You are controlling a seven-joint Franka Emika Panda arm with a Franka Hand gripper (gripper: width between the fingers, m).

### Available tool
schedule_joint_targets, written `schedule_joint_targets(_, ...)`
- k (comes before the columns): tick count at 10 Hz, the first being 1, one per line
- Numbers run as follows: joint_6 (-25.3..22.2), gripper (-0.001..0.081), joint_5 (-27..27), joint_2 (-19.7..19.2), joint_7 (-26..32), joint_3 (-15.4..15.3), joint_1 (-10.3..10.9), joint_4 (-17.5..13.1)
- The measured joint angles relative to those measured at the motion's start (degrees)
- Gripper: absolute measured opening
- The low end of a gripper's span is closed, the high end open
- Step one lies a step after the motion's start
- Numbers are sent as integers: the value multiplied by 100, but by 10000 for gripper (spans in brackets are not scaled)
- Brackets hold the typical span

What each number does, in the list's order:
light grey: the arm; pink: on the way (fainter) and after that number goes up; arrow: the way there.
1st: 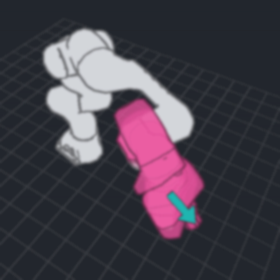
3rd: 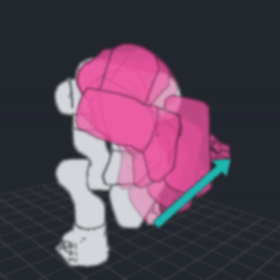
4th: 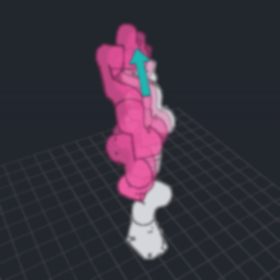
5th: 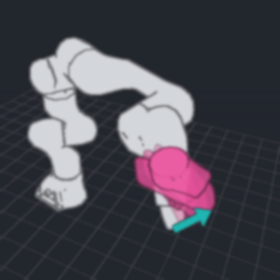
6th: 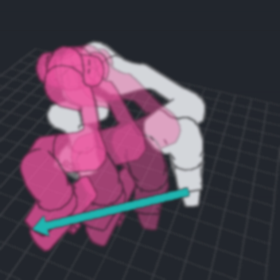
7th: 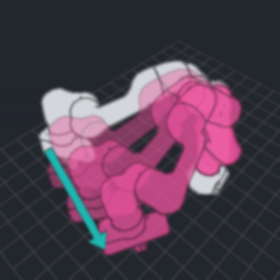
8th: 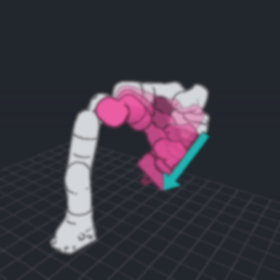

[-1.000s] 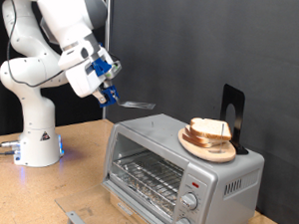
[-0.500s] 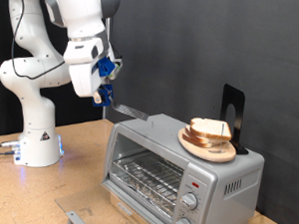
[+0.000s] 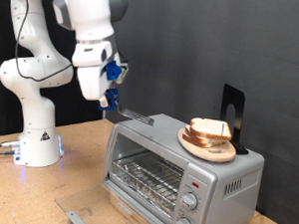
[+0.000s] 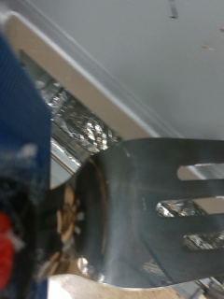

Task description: Make a piece of toast with the oven

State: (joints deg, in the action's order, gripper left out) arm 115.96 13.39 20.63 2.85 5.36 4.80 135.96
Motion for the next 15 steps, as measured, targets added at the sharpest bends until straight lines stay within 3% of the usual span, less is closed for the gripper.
schedule_joint_targets(6,140,465,25,-440,-540,-374,21,-648)
schedule_joint_targets(13,-61,465,23,-1009,-779,-555,22,-1184)
schedule_joint_targets(15,-234,465,21,-1061,-778,-629,25,-1202)
